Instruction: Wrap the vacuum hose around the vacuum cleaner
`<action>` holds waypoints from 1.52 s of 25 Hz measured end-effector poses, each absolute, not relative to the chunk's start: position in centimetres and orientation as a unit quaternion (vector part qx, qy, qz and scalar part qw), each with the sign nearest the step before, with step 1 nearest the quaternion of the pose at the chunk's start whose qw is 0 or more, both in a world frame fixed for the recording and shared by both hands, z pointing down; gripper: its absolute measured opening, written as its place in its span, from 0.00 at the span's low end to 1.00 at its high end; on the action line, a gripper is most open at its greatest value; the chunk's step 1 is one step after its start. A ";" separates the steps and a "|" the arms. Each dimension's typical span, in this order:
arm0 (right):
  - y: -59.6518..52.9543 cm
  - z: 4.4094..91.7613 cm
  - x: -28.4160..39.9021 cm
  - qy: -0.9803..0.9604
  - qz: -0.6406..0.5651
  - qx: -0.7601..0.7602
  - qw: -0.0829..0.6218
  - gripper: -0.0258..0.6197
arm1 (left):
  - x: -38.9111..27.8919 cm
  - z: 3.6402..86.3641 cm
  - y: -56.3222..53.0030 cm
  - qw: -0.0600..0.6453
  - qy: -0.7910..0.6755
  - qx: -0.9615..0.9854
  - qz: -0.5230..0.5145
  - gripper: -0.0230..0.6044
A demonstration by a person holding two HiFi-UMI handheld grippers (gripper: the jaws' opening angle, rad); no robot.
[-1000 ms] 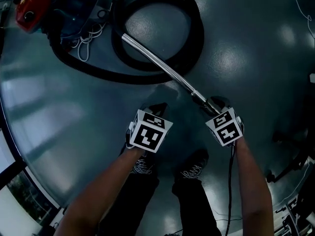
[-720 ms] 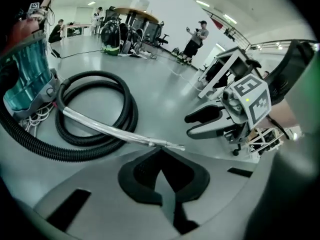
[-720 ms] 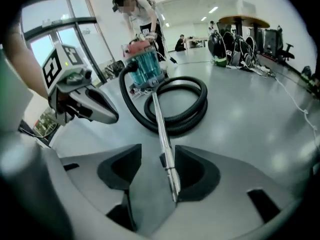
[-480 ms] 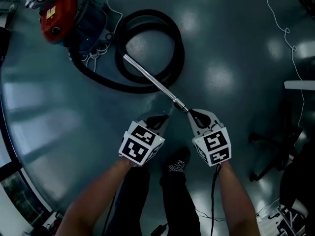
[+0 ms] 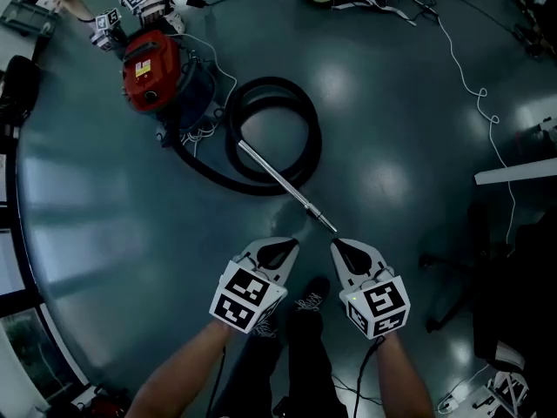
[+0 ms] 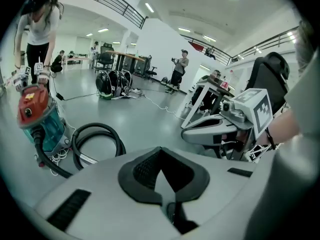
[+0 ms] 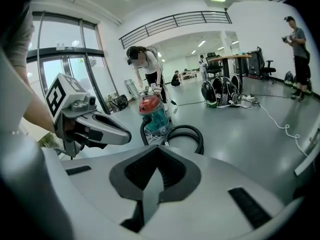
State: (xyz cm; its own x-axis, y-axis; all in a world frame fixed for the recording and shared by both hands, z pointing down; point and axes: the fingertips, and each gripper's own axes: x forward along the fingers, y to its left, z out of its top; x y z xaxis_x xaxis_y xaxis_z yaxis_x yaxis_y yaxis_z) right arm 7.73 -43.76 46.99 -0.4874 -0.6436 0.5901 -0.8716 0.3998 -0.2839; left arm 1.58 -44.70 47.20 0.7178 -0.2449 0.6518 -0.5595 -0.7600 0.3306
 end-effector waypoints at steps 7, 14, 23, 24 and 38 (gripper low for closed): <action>-40.9 35.6 3.9 -0.818 0.265 0.488 0.153 0.04 | -1.8 36.3 -41.8 0.206 -0.218 0.910 0.287 0.05; -37.1 22.8 -0.5 -0.819 0.241 0.506 0.125 0.04 | -6.0 23.7 -38.3 0.194 -0.221 0.922 0.252 0.05; -32.3 10.6 -5.0 -0.831 0.199 0.507 0.111 0.04 | -9.0 11.2 -33.4 0.162 -0.224 0.937 0.215 0.05; -32.0 9.1 -5.4 -0.833 0.193 0.508 0.106 0.04 | -9.3 9.9 -33.1 0.161 -0.223 0.938 0.210 0.05; -29.0 -4.3 -6.2 -0.843 0.081 0.527 0.063 0.04 | -9.3 -2.6 -29.4 0.103 -0.231 0.960 0.123 0.05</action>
State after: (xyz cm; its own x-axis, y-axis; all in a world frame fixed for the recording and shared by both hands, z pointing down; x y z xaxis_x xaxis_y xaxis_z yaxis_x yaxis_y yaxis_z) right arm -6.22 -28.98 -4.32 -0.4360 -0.8791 0.1926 -0.8997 0.4308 -0.0706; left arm -9.27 -29.40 -2.63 0.8631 -0.4183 0.2830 -0.4687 -0.8720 0.1408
